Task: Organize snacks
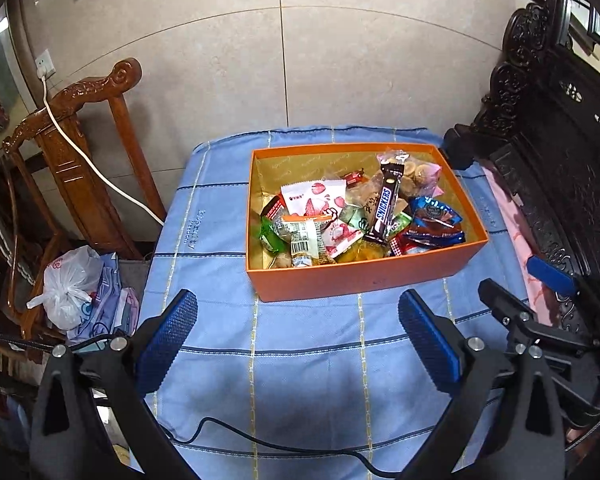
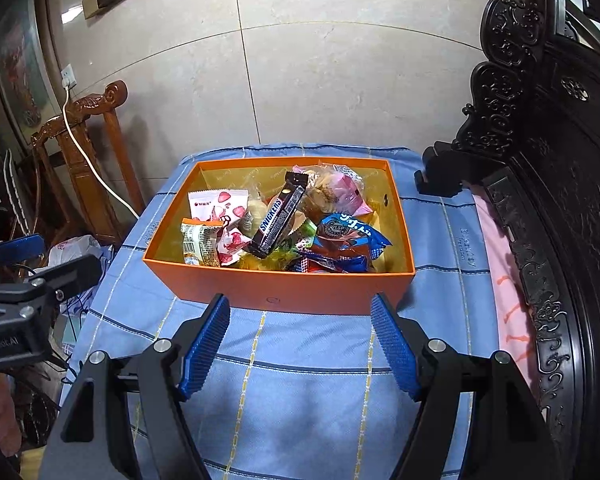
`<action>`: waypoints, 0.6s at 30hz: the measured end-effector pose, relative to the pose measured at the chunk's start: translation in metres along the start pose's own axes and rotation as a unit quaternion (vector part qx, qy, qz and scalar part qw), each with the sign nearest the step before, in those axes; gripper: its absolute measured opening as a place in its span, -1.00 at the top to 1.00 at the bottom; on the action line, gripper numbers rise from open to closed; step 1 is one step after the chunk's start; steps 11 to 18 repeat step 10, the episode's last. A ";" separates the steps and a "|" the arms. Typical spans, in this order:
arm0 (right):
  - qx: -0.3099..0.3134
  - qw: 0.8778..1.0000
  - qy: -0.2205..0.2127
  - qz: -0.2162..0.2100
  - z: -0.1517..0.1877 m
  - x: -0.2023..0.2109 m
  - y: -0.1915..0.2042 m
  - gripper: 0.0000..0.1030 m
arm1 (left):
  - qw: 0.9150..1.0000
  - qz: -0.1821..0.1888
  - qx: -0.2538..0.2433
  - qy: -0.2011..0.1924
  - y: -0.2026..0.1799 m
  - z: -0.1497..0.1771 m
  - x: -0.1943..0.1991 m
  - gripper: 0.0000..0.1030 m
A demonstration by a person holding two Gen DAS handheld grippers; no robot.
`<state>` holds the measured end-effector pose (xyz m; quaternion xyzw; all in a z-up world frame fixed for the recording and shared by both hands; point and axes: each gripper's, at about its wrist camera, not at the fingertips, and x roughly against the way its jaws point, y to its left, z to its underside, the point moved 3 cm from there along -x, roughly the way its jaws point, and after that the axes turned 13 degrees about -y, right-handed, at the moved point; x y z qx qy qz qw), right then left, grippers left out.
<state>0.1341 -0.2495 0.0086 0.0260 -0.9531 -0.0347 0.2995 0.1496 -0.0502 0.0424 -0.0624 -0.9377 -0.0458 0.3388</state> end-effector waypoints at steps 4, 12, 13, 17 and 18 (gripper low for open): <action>-0.001 1.000 0.001 -0.001 0.000 0.000 -0.001 -0.42 | 1.000 -0.004 0.000 0.001 -0.001 0.000 0.001 -0.92; -0.001 1.000 0.001 0.000 0.001 0.002 -0.001 -0.42 | 1.000 -0.004 0.009 -0.002 -0.001 -0.001 0.003 -0.92; -0.001 1.000 0.001 0.000 0.001 0.002 -0.001 -0.42 | 1.000 -0.004 0.009 -0.002 -0.001 -0.001 0.003 -0.92; -0.001 1.000 0.001 0.000 0.001 0.002 -0.001 -0.42 | 1.000 -0.004 0.009 -0.002 -0.001 -0.001 0.003 -0.92; -0.001 1.000 0.001 0.000 0.001 0.002 -0.001 -0.42 | 1.000 -0.004 0.009 -0.002 -0.001 -0.001 0.003 -0.92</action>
